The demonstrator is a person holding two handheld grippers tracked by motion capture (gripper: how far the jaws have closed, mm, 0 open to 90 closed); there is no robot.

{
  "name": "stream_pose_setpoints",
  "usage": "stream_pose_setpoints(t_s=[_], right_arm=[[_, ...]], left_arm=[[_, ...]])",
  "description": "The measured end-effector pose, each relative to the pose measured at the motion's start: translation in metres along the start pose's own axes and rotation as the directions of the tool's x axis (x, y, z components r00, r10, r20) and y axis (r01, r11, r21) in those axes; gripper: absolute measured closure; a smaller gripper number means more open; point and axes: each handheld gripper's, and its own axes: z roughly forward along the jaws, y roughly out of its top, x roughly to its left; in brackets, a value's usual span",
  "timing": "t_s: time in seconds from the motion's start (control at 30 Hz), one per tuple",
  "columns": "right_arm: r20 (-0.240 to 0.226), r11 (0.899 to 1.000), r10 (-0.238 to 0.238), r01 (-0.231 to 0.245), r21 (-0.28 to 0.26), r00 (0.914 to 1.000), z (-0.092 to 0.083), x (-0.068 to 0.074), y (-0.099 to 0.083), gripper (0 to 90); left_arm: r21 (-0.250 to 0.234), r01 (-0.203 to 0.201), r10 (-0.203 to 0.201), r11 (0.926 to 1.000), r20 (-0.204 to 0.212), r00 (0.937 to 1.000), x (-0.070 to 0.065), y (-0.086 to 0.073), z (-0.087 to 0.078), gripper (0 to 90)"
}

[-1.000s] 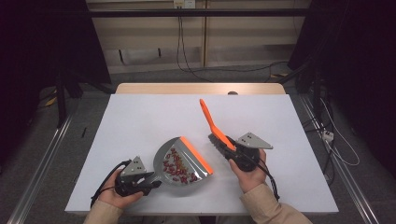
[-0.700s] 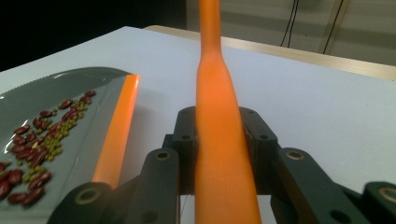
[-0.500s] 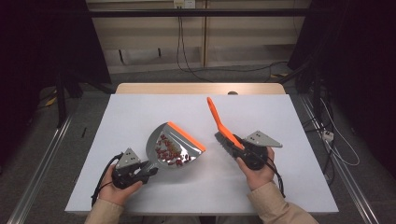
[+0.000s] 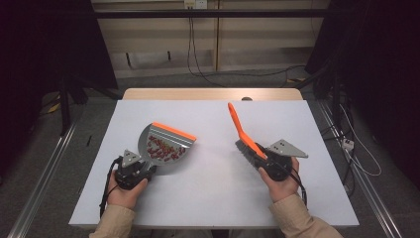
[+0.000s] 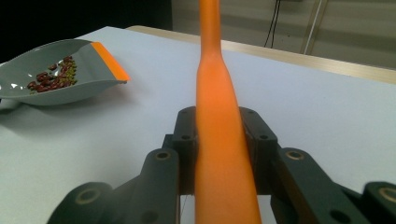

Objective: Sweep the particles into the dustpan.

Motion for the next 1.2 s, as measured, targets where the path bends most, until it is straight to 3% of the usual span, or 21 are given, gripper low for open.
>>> stream_pose_setpoints(t_s=[0.2, 0.43, 0.53, 0.8, 1.0, 1.13, 1.2], right_arm=[[0.004, 1.000, 0.003, -0.003, 0.004, 1.0000, 0.000, -0.001, -0.001, 71.2], [0.011, 1.000, 0.007, -0.007, 0.004, 0.9999, -0.002, -0.004, -0.003, 71.2], [0.012, 1.000, 0.007, -0.007, 0.003, 0.9999, -0.004, -0.004, -0.003, 71.2], [0.013, 1.000, 0.010, -0.010, 0.004, 0.9999, -0.006, -0.005, -0.004, 71.2], [0.009, 1.000, 0.014, -0.014, 0.009, 0.9999, -0.008, -0.007, -0.006, 71.2], [0.016, 1.000, 0.023, -0.023, 0.018, 0.9996, -0.009, -0.011, -0.009, 71.2], [0.023, 0.999, 0.025, -0.025, 0.022, 0.9994, -0.008, -0.012, -0.010, 71.2]], left_arm=[[0.025, 0.049, -0.048, 0.9985, -0.058, 0.9972, 0.006, -0.001, 0.006, 62.9], [0.030, 0.070, -0.068, 0.9971, -0.070, 0.9952, 0.007, -0.002, 0.008, 62.6], [0.003, 0.071, -0.070, 0.9975, -0.056, 0.9959, 0.004, -0.002, 0.005, 60.8], [0.014, 0.047, -0.048, 0.9988, 0.034, 0.9983, -0.014, -0.006, -0.001, 49.2], [0.022, 0.038, -0.040, 0.9990, 0.114, 0.9927, -0.021, -0.009, -0.005, 41.4], [0.006, 0.023, -0.023, 0.9997, 0.137, 0.9903, -0.022, -0.009, -0.009, 34.6], [-0.003, 0.033, -0.032, 0.9995, 0.126, 0.9915, -0.019, -0.009, -0.012, 25.0]])
